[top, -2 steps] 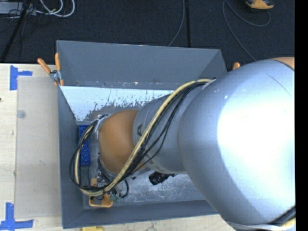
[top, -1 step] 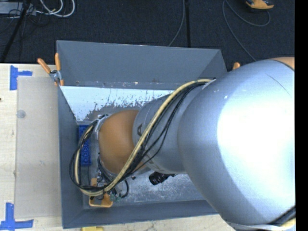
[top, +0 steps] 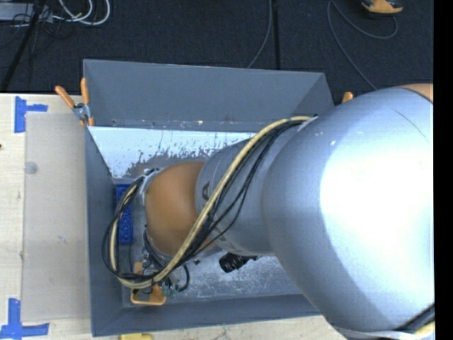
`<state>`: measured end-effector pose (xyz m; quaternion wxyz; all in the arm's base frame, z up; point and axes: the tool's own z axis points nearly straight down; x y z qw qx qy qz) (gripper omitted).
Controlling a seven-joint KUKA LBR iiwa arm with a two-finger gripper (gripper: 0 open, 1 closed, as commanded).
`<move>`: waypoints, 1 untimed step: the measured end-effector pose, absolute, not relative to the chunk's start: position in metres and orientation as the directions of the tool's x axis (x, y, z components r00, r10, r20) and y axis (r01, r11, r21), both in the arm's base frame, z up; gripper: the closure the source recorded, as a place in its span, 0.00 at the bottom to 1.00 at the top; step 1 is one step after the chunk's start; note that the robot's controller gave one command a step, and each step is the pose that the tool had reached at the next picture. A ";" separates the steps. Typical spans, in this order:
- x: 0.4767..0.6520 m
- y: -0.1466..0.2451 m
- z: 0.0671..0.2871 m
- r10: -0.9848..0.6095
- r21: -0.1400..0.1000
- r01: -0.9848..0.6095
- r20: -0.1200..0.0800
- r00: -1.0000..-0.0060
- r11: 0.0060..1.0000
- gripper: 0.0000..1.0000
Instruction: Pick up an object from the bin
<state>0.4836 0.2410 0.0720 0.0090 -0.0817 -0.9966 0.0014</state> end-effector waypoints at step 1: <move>0.484 0.240 0.076 0.164 -0.004 0.164 0.016 -0.986 0.986 1.00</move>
Offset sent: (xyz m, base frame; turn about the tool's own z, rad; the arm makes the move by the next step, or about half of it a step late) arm -0.0001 -0.0001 0.0463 0.0000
